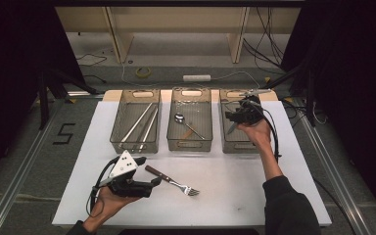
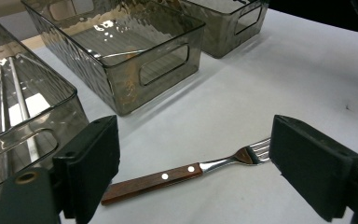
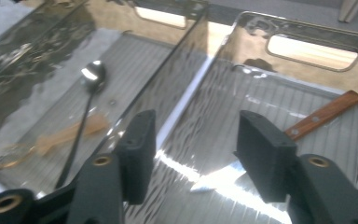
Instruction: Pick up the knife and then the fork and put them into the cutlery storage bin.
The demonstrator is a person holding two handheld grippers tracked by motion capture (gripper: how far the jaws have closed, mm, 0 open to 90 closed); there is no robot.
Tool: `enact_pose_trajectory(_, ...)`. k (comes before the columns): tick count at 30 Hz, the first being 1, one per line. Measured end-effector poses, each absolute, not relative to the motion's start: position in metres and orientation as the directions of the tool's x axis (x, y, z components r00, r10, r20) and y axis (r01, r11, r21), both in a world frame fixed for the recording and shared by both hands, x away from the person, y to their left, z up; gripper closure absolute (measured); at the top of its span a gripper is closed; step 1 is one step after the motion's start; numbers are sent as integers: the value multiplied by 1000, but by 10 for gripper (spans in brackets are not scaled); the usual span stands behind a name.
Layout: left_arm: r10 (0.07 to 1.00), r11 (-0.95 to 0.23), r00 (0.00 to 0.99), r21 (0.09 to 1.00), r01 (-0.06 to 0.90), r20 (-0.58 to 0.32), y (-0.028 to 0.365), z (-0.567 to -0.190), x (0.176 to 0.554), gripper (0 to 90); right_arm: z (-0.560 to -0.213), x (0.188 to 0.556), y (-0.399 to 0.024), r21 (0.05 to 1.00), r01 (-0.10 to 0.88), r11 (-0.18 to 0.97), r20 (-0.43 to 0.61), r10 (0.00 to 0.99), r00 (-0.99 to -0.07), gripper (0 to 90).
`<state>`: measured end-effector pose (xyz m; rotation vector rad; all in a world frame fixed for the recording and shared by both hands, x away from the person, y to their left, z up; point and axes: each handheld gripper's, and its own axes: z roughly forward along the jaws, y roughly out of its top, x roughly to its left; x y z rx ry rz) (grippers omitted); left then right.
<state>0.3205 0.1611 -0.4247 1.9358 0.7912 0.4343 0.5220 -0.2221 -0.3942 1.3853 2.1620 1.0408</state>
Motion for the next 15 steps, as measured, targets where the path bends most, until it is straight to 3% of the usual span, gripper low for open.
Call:
enact_pose_trajectory(5,693,-321,720,882,345,-30,162,-424,325,160,-389,503,-223,765,588,265,83,864,-497,386)
enact_pose_trajectory(15,702,-318,711,879,355,-33,157,-424,337,162,-392,445,-227,817,527,234,125,820,-558,327)
